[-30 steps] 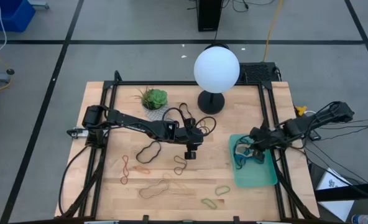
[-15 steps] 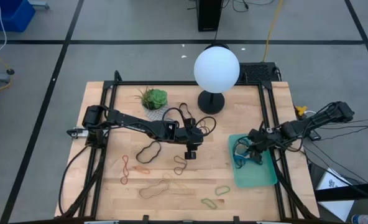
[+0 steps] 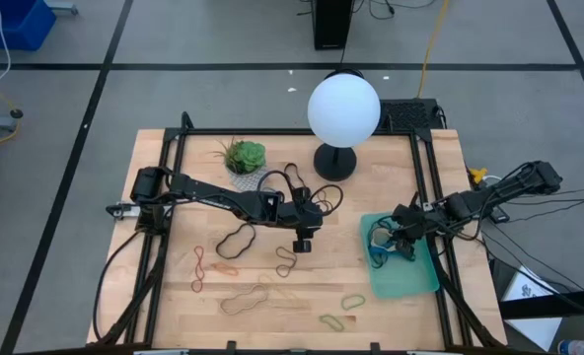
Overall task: Pick and place rubber bands into bin
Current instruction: Put the right white rubber band into the bin, then put the top purple rubber band into the bin
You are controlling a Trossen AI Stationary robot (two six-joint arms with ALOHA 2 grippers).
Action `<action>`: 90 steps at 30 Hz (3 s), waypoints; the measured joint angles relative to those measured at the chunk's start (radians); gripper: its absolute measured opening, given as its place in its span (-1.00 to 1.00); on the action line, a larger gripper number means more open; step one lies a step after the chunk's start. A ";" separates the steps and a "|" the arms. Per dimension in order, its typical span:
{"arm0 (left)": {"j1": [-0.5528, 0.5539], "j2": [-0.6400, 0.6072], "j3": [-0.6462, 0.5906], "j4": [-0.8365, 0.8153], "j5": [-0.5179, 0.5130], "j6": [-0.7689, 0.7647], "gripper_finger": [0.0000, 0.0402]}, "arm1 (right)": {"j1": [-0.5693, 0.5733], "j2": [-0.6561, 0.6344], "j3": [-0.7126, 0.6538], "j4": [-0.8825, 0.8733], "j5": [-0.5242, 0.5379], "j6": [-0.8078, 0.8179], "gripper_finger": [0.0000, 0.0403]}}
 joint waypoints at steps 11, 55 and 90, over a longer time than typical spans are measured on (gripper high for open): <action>0.000 0.000 0.000 0.000 0.000 0.000 -0.14 | 0.000 0.000 0.006 -0.004 0.006 -0.041 -0.31; 0.085 0.000 0.000 -0.004 0.068 -0.116 -0.36 | -0.024 0.427 0.334 0.199 0.578 -0.771 -0.29; 0.106 0.094 -0.001 0.200 0.134 -0.042 0.38 | -0.029 0.427 0.308 0.291 0.576 -0.745 -0.30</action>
